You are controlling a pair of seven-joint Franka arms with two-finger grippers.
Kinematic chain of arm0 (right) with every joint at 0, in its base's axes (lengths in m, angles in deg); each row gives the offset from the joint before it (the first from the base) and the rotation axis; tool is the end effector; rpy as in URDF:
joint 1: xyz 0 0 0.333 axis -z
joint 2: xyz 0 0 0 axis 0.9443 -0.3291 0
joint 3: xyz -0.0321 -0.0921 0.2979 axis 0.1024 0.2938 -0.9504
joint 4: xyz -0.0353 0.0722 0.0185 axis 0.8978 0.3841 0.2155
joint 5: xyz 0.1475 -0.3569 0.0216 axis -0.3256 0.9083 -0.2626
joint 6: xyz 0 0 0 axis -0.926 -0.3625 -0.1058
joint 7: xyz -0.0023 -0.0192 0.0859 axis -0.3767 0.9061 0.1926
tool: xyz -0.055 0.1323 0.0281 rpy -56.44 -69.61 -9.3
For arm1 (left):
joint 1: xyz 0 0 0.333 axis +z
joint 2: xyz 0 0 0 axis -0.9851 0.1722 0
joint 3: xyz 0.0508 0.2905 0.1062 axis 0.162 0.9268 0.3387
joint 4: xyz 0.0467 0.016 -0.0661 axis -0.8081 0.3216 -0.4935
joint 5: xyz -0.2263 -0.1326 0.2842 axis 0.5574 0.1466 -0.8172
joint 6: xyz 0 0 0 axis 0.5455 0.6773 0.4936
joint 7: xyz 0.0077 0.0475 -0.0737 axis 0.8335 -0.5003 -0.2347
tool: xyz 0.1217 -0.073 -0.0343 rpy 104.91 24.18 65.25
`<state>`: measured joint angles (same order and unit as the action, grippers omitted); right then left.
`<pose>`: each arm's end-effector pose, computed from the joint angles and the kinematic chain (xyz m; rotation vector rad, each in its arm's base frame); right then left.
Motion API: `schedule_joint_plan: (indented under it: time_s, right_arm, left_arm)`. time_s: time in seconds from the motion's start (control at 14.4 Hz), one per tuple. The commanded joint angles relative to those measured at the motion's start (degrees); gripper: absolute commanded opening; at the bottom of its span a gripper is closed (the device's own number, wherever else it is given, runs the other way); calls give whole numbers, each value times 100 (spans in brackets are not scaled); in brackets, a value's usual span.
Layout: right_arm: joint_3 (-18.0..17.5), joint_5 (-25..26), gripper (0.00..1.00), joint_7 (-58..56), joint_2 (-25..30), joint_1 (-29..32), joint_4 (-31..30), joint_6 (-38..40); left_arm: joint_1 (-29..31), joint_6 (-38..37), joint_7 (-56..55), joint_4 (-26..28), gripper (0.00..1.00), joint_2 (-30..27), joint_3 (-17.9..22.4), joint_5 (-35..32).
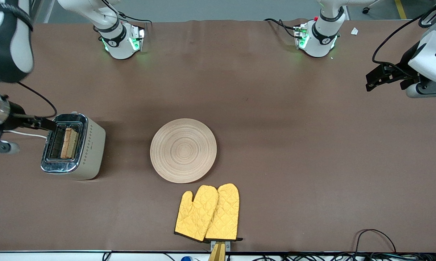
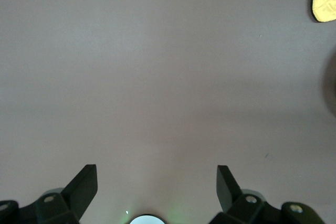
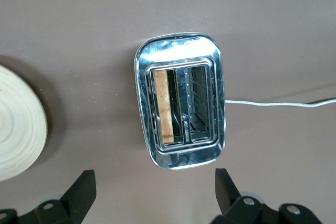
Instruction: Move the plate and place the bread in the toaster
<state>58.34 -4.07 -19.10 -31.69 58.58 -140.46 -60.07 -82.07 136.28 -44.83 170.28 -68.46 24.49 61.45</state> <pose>0.6050 -0.0153 0.5314 3.0277 -0.1695 -0.1542 0.5349 -0.0828 0.6092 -3.1228 -0.0333 0.0773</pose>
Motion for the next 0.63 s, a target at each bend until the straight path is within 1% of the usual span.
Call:
schedule_joint_plan:
  time_s: [0.0, 0.07, 0.35, 0.42, 0.56]
  right_arm:
    - [-80, -428, 100, -428, 651, 367, -597, -125]
    - [-71, -569, 100, -498, 836, 499, -764, -143]
    - [-71, -562, 100, -561, 1565, 518, -1353, -178]
    - [-80, -510, 100, -561, 1663, 492, -1372, -152]
    - [-115, -509, 100, -552, 1690, 457, -1381, -160]
  left_arm:
    - [-3, 15, -28, -30, 100, -7, 2, -14]
    - [-3, 15, -28, -30, 100, -16, 2, -23]
    - [-12, 6, -37, -30, 100, -34, -33, -23]
    - [-12, 6, -28, -30, 100, -34, -41, -23]
    - [-4, -3, -28, -30, 100, -42, -42, -23]
